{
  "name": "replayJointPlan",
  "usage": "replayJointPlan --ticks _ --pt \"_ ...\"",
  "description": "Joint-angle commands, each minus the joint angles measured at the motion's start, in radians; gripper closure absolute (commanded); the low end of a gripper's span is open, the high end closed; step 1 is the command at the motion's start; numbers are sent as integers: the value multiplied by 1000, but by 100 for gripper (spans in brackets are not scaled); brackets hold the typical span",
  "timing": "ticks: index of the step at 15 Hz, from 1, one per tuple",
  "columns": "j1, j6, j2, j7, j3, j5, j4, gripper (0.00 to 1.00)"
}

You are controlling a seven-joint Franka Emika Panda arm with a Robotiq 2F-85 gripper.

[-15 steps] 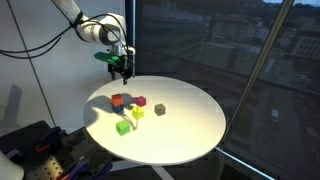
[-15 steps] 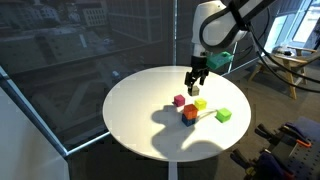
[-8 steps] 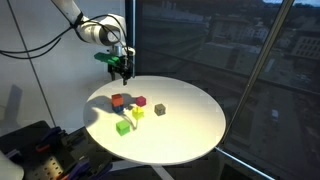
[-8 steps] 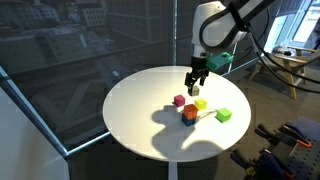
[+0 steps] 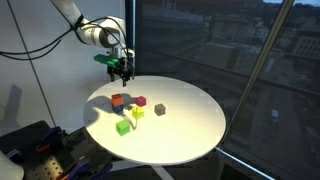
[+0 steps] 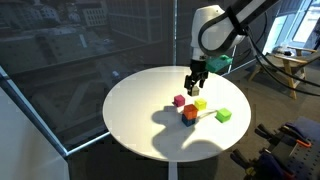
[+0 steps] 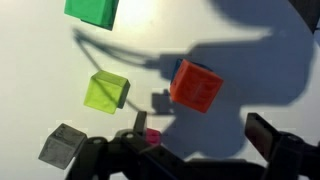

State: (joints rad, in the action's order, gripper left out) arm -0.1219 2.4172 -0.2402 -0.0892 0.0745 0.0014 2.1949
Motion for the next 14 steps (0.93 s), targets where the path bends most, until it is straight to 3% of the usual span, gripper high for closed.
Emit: replayJointPlan --ticks 1,9,14 --pt "-12 35 -28 -26 0 -29 -2 0" --pt "-59 105 -119 -112 -24 -108 -11 0" --pt "-55 74 -157 -148 -5 -31 -28 0"
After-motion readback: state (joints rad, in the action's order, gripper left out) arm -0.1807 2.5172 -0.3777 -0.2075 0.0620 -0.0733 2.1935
